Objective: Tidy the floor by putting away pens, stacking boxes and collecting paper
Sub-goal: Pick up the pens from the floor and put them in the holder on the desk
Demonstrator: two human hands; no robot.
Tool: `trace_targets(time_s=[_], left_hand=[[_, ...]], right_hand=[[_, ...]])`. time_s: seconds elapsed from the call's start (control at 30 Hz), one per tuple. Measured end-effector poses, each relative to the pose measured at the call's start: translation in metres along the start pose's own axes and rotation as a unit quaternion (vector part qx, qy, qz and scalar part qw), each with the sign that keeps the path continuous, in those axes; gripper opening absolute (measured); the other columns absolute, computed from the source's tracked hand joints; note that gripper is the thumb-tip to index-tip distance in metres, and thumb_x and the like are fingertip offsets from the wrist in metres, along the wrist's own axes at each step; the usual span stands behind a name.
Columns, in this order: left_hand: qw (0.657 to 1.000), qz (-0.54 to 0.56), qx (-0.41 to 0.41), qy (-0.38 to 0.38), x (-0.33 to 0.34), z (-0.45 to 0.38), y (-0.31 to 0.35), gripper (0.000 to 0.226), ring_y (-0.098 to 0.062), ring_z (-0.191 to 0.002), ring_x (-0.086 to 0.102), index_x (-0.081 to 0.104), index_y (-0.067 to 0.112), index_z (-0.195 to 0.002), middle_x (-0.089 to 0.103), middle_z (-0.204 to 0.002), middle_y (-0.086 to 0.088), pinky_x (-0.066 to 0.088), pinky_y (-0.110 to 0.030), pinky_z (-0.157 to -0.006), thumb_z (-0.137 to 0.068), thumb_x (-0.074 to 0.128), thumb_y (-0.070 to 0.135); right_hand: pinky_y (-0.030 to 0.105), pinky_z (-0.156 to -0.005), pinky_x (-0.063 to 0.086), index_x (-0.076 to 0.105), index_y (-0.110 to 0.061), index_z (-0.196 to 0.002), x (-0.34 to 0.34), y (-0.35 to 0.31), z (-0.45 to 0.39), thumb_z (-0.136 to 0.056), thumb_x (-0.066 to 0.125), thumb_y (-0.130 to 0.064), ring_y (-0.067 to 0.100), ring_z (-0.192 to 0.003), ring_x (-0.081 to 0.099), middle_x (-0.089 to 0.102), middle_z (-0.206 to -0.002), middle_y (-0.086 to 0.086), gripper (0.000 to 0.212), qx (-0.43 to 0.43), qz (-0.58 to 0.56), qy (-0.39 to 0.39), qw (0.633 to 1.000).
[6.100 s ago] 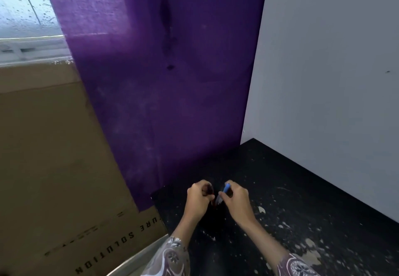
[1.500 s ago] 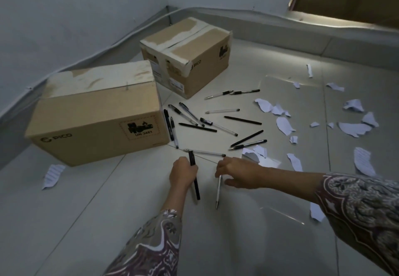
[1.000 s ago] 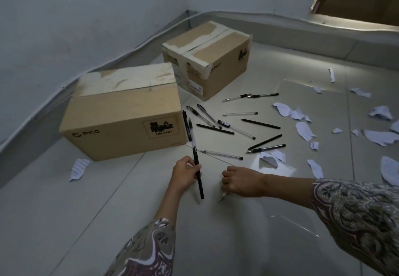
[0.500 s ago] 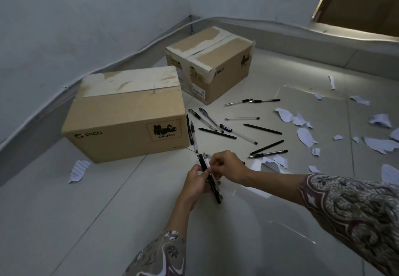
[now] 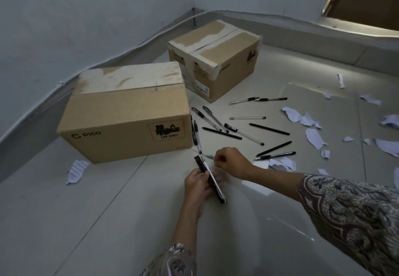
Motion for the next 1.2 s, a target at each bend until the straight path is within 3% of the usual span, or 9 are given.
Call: trace_targets(time_s=[0.1,0.23,0.43,0.6,0.83,0.93,1.03,1.2], left_hand=[[0.999,0.032,0.001,0.008,-0.003,-0.002,0.000,0.014,-0.019,-0.062,0.071,0.054,0.005,-0.089,0.067,-0.084,-0.017,0.058,-0.038,-0.070,-0.093,0.044,-0.002],[0.998,0.058,0.005,0.016,-0.009,-0.005,0.002,0.015,-0.020,-0.063,0.071,0.054,0.005,-0.089,0.066,-0.086,-0.019,0.060,-0.032,-0.061,-0.092,0.044,-0.006],[0.998,0.061,0.007,0.025,-0.013,-0.010,0.006,0.019,-0.017,-0.065,0.072,0.055,0.008,-0.090,0.067,-0.088,-0.017,0.058,-0.032,-0.063,-0.090,0.044,-0.007],[0.997,0.069,0.011,0.040,-0.018,-0.012,0.008,0.017,-0.019,-0.068,0.072,0.055,0.007,-0.090,0.068,-0.088,-0.016,0.059,-0.033,-0.066,-0.090,0.045,-0.007],[0.995,0.078,0.010,0.057,-0.028,-0.017,0.014,0.016,-0.025,-0.076,0.070,0.054,0.006,-0.099,0.068,-0.092,-0.018,0.059,-0.038,-0.071,-0.090,0.047,-0.006],[0.995,0.075,0.017,0.057,-0.034,-0.020,0.019,0.016,-0.027,-0.078,0.070,0.056,0.009,-0.095,0.069,-0.093,-0.019,0.058,-0.041,-0.076,-0.090,0.048,-0.005],[0.995,0.071,0.021,0.060,-0.042,-0.024,0.024,0.016,-0.029,-0.079,0.070,0.056,0.008,-0.096,0.068,-0.094,-0.020,0.056,-0.046,-0.081,-0.090,0.048,-0.005],[0.996,0.060,0.027,0.066,-0.055,-0.026,0.027,0.017,-0.028,-0.080,0.070,0.056,0.010,-0.093,0.069,-0.092,-0.018,0.054,-0.048,-0.084,-0.090,0.048,-0.005]], right_hand=[[0.037,-0.084,0.044,0.059,-0.005,-0.110,-0.003,0.006,-0.008,-0.088,0.051,-0.011,0.028,-0.108,0.050,0.056,-0.114,0.013,0.024,-0.010,0.131,0.009,0.991],[0.040,-0.086,0.042,0.048,-0.002,-0.118,0.004,0.016,-0.019,-0.089,0.046,-0.010,0.033,-0.111,0.048,0.052,-0.120,0.018,0.031,0.009,0.225,-0.037,0.974],[0.031,-0.065,0.039,0.053,-0.010,-0.082,0.006,0.022,-0.037,-0.082,0.053,-0.010,0.028,-0.081,0.054,0.055,-0.088,0.012,0.000,0.006,0.166,-0.114,0.980],[0.028,-0.059,0.036,0.054,-0.003,-0.080,-0.014,0.008,-0.060,-0.083,0.060,-0.011,0.022,-0.071,0.049,0.053,-0.078,0.012,0.011,0.023,0.057,-0.034,0.998],[0.039,-0.075,0.053,0.063,0.008,-0.084,-0.007,-0.010,-0.099,-0.082,0.062,-0.005,0.025,-0.079,0.060,0.066,-0.086,0.021,0.013,0.080,-0.080,0.081,0.990],[0.037,-0.070,0.052,0.062,0.006,-0.075,0.002,-0.014,-0.111,-0.084,0.059,-0.005,0.029,-0.078,0.062,0.065,-0.079,0.020,0.015,0.096,-0.049,0.076,0.991],[0.032,-0.061,0.043,0.039,-0.012,-0.054,0.013,-0.008,-0.119,-0.087,0.055,-0.009,0.023,-0.070,0.052,0.048,-0.065,0.012,0.038,0.117,-0.004,0.067,0.991],[0.028,-0.058,0.035,0.031,-0.012,-0.052,0.014,-0.006,-0.128,-0.085,0.058,-0.006,0.021,-0.071,0.047,0.034,-0.055,0.003,0.044,0.151,-0.024,0.055,0.987]])
Point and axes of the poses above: each hand's wrist, its own z-axis away from the middle knuckle, its own x-axis out of the palm, y = z × x, the point moved 7 cm from there along -z, towards the middle knuckle
